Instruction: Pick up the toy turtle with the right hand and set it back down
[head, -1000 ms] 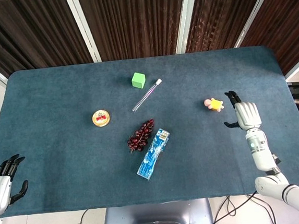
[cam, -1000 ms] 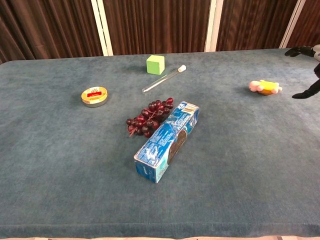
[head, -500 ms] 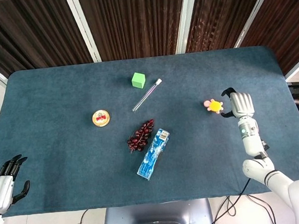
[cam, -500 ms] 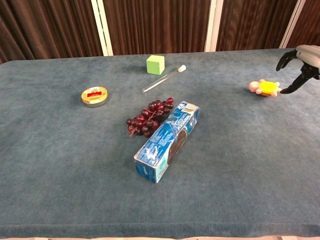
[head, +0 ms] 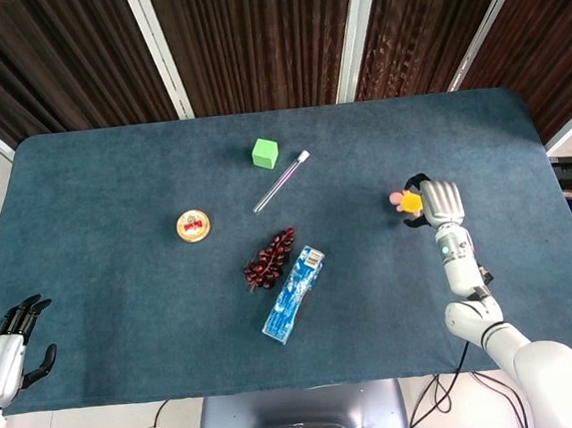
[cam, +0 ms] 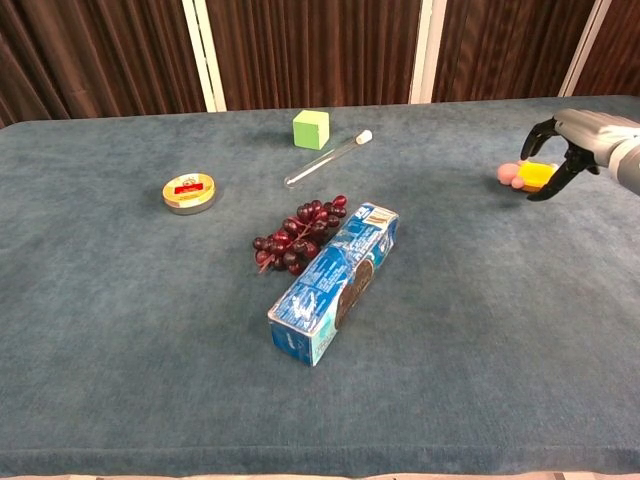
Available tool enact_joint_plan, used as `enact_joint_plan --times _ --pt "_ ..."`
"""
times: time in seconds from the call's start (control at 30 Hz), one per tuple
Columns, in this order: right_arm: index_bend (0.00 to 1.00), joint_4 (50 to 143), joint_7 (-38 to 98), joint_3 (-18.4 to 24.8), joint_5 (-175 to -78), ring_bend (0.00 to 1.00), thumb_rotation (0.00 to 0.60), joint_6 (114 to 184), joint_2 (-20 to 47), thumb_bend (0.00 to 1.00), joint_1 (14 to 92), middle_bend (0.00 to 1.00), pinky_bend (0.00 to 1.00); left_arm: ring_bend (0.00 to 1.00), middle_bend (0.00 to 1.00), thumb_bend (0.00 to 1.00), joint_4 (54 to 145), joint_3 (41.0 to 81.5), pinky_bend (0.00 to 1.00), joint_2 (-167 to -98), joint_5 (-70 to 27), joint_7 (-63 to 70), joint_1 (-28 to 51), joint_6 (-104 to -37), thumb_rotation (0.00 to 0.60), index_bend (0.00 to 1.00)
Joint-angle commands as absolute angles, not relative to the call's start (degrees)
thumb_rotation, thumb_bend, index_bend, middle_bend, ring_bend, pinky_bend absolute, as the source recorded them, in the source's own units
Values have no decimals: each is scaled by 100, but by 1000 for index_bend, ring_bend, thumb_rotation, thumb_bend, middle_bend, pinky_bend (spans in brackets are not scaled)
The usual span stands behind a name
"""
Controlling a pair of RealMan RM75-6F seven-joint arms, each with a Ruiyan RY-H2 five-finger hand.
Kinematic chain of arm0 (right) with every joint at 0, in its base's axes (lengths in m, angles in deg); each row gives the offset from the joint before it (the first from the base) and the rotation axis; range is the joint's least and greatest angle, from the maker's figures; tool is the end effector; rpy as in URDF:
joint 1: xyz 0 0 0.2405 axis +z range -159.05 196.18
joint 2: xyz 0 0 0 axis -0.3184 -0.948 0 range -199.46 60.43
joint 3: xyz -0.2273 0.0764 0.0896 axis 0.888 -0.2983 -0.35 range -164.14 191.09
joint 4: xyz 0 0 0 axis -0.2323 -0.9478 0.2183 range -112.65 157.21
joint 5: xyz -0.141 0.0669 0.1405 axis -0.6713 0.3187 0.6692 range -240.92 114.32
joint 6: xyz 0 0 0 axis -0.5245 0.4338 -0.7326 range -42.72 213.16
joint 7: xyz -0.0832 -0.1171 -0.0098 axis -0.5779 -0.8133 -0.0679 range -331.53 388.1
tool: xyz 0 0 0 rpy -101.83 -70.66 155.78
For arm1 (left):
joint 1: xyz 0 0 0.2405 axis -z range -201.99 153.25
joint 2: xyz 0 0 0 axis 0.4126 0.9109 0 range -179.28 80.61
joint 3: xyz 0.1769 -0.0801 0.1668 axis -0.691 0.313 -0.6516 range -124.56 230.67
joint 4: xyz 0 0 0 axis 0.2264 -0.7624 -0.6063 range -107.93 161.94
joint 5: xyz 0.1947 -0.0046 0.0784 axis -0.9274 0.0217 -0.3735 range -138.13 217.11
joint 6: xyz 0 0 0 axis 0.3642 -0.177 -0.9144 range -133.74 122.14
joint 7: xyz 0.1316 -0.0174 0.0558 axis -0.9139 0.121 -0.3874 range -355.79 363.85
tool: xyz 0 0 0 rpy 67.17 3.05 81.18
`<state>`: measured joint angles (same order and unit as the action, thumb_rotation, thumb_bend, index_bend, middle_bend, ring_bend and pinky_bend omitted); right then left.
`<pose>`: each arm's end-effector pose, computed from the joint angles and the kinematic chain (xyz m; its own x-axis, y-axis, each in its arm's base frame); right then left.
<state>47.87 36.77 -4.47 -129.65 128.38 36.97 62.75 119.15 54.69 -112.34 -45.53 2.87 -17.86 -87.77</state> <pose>-0.2880 -0.4427 0.0174 0.3790 -0.1398 0.9148 -0.9162 0.0824 0.3921 -0.3151 0.1854 0.1569 0.4350 0.0637 0.8982 0.9004 -0.0188 -0.4347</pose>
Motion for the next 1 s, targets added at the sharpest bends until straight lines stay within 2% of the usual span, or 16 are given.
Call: enact_joint_plan --times 0.03,0.2,0.47,0.57,0.63,0.73,0.77,1.0 --pt "502 4593 3753 -411 -13032 1000 600 12824 3827 59 6326 393 916 155 100 410 11910 5470 396 -11225 -4550 318 -1785 -8774 600 172" --pt "541 4315 3886 -400 -13095 1000 600 12828 3979 80 6384 426 929 155 100 409 11898 5484 396 -11216 -4527 364 -1783 -8770 600 172" --pt "629 3907 3999 -367 -13182 1000 600 12802 4199 222 6434 514 954 155 100 410 11899 5470 396 -11198 -4538 404 -1780 -8755 600 172" --pt "678 3792 4058 -340 -13231 1000 600 12822 4269 339 6433 561 965 155 100 410 11900 5472 396 -11190 -4521 419 -1783 -8750 600 172" --pt "707 3730 4124 -322 -13265 1000 600 12835 4310 480 6430 589 971 155 100 410 11904 5473 397 -11183 -4516 434 -1787 -8752 600 172" --pt "780 3641 4195 -276 -13336 1000 600 12879 4358 906 6420 638 982 155 101 410 11890 5453 397 -11189 -4537 447 -1812 -8784 600 172" --pt "810 3620 4218 -261 -13358 1000 600 12890 4368 982 6415 657 988 155 101 411 11885 5449 397 -11190 -4546 455 -1821 -8798 600 172" --pt "842 3524 4290 -223 -13431 1000 600 12931 4404 1000 6392 718 998 155 101 410 11900 5468 397 -11169 -4532 468 -1798 -8771 600 172"
